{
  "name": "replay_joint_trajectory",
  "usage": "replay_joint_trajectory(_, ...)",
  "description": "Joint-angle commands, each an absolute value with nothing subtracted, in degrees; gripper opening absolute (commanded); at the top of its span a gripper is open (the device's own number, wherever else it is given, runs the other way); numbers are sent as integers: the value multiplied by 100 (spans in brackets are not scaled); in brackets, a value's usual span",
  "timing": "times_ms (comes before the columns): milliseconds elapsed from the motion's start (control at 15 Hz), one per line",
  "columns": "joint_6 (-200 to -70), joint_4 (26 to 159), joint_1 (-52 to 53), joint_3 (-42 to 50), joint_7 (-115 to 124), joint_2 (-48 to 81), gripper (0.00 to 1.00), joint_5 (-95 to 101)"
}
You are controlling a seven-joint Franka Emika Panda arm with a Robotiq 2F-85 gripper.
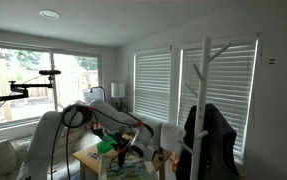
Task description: Open the green tool box
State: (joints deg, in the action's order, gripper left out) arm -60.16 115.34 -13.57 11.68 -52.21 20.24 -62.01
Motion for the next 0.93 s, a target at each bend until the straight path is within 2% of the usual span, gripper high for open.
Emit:
replay_joint_trajectory(0,-5462,10736,-1496,1090,-4953,2731,45,-6144)
replay_joint_trajectory(267,-5164,10366,-1552,1075,-4546,3037,45,-6234)
replay_joint_trajectory(333,-5175,10327,-1552,1093,-4435,3052,93,-6234)
replay_joint_trajectory(533,-5308,10408,-1621,1180,-4249,2860,100,-6312)
replay_joint_trajectory(867,-5561,10634,-1743,1367,-4352,2306,100,-6249)
